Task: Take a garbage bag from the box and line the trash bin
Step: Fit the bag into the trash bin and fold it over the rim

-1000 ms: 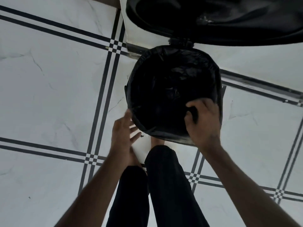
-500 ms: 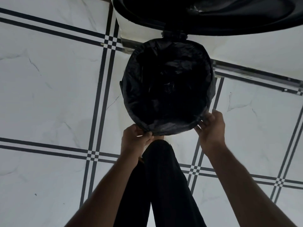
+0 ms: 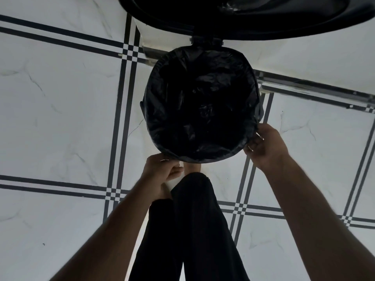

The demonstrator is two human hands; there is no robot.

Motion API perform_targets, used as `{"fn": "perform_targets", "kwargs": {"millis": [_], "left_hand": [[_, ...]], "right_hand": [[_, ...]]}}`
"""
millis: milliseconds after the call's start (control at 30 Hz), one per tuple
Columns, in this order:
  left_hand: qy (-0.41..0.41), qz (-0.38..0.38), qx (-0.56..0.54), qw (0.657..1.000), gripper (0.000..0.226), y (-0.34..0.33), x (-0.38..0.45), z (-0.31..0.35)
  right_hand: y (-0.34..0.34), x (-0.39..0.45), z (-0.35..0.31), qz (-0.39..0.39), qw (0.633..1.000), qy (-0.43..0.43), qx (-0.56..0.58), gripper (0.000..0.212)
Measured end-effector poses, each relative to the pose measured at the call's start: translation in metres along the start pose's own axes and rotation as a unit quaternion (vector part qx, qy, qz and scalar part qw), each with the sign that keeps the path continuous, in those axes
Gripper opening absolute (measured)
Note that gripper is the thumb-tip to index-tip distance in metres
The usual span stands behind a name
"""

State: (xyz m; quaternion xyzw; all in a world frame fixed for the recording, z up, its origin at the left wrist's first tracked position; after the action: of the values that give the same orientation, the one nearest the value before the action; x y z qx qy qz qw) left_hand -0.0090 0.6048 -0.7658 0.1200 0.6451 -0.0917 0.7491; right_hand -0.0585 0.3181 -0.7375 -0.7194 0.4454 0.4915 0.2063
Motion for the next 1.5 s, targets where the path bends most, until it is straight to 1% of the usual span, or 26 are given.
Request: {"fn": "perform_targets", "kwargs": {"millis": [100, 200, 233, 333, 400, 467, 500, 533, 567, 600, 633, 667, 700, 733, 767, 800, 833, 933, 967, 1067, 1167, 1267, 1300, 1367, 1433, 1500], "left_hand": [[0.028, -0.069, -0.091, 0.993, 0.013, -0.013, -0.005, -0.006], [0.059, -0.097, -0.207, 0.972, 0.02, -0.018, -0.012, -0.012], [0.076, -0.103, -0.254, 0.959, 0.027, -0.018, -0.013, -0.016], [0.104, -0.139, -0.371, 0.912, 0.059, -0.026, -0.018, -0.027], [0.095, -0.165, -0.425, 0.885, 0.075, -0.033, -0.022, -0.026], [0.088, -0.179, -0.469, 0.86, 0.086, -0.041, -0.027, -0.023], [0.087, -0.179, -0.486, 0.851, 0.09, -0.043, -0.029, -0.022], [0.087, -0.176, -0.497, 0.845, 0.093, -0.044, -0.03, -0.022], [0.086, -0.17, -0.502, 0.843, 0.094, -0.044, -0.03, -0.023], [0.084, -0.161, -0.501, 0.846, 0.095, -0.041, -0.028, -0.025], [0.082, -0.147, -0.496, 0.852, 0.095, -0.037, -0.026, -0.025], [0.079, -0.134, -0.489, 0.858, 0.095, -0.032, -0.024, -0.024], [0.077, -0.123, -0.485, 0.862, 0.094, -0.029, -0.022, -0.022], [0.076, -0.114, -0.482, 0.865, 0.093, -0.026, -0.021, -0.019], [0.077, -0.107, -0.475, 0.87, 0.092, -0.024, -0.021, -0.016], [0.078, -0.105, -0.466, 0.875, 0.092, -0.024, -0.021, -0.013], [0.078, -0.106, -0.457, 0.88, 0.091, -0.025, -0.022, -0.01], [0.065, -0.101, -0.437, 0.891, 0.091, -0.023, -0.021, -0.007], [0.061, -0.103, -0.434, 0.893, 0.092, -0.023, -0.021, -0.006], [0.059, -0.106, -0.435, 0.892, 0.094, -0.024, -0.021, -0.008], [0.055, -0.105, -0.434, 0.893, 0.095, -0.028, -0.024, -0.01], [0.051, -0.098, -0.429, 0.897, 0.096, -0.029, -0.024, -0.012], [0.051, -0.097, -0.429, 0.897, 0.096, -0.029, -0.024, -0.012], [0.053, -0.099, -0.429, 0.896, 0.097, -0.029, -0.023, -0.011], [0.054, -0.099, -0.435, 0.893, 0.097, -0.03, -0.021, -0.011], [0.058, -0.096, -0.447, 0.888, 0.095, -0.031, -0.021, -0.011]], "right_hand": [[-0.002, -0.003, 0.0, -0.015, 1.0, 0.0, -0.006, 0.015], [-0.001, -0.007, -0.006, -0.02, 0.999, -0.017, -0.019, 0.028], [0.001, -0.006, -0.006, -0.018, 0.999, -0.028, -0.031, 0.032], [-0.001, -0.006, -0.004, -0.028, 0.998, -0.046, -0.021, 0.042], [0.0, -0.004, -0.005, -0.025, 0.999, -0.035, -0.014, 0.037], [0.005, -0.003, -0.005, -0.007, 0.999, -0.031, -0.001, 0.024], [0.009, -0.001, -0.006, 0.01, 1.0, -0.015, -0.016, 0.019], [0.016, 0.001, -0.014, 0.045, 0.997, 0.029, -0.054, 0.016], [0.024, 0.0, -0.029, 0.095, 0.985, 0.103, -0.105, 0.016], [0.028, -0.008, -0.05, 0.148, 0.953, 0.207, -0.164, 0.024], [0.019, -0.023, -0.072, 0.166, 0.906, 0.32, -0.223, 0.034], [0.0, -0.039, -0.087, 0.148, 0.853, 0.416, -0.278, 0.041], [-0.023, -0.049, -0.093, 0.115, 0.803, 0.478, -0.336, 0.048], [-0.044, -0.051, -0.091, 0.079, 0.768, 0.502, -0.391, 0.053], [-0.06, -0.047, -0.087, 0.052, 0.753, 0.492, -0.433, 0.056], [-0.069, -0.039, -0.084, 0.041, 0.758, 0.468, -0.452, 0.057], [-0.074, -0.029, -0.084, 0.042, 0.772, 0.445, -0.452, 0.056], [-0.08, -0.005, -0.099, 0.075, 0.818, 0.4, -0.407, 0.064], [-0.08, 0.002, -0.106, 0.083, 0.828, 0.388, -0.396, 0.063], [-0.082, 0.018, -0.112, 0.068, 0.871, 0.35, -0.338, 0.042], [-0.091, 0.026, -0.118, 0.041, 0.867, 0.356, -0.346, 0.038], [-0.093, 0.035, -0.117, 0.021, 0.901, 0.319, -0.294, 0.04], [-0.095, 0.036, -0.119, 0.017, 0.903, 0.317, -0.289, 0.041], [-0.103, 0.033, -0.127, 0.009, 0.894, 0.336, -0.297, 0.036], [-0.114, 0.032, -0.132, -0.02, 0.89, 0.346, -0.296, 0.03], [-0.124, 0.032, -0.133, -0.048, 0.879, 0.353, -0.316, 0.037]]}}
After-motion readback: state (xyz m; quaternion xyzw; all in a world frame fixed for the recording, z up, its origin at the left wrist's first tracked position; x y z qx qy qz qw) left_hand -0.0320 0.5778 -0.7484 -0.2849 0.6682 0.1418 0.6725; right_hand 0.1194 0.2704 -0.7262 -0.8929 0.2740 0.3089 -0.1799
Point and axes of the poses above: each hand's wrist, its own x-axis towards the middle knuckle, its own y-axis out of the back of the hand, z = x × y, the point moved 10 cm from there along x, towards the middle knuckle, and after that the axes turned 5 degrees about y, right-handed, at the moved point
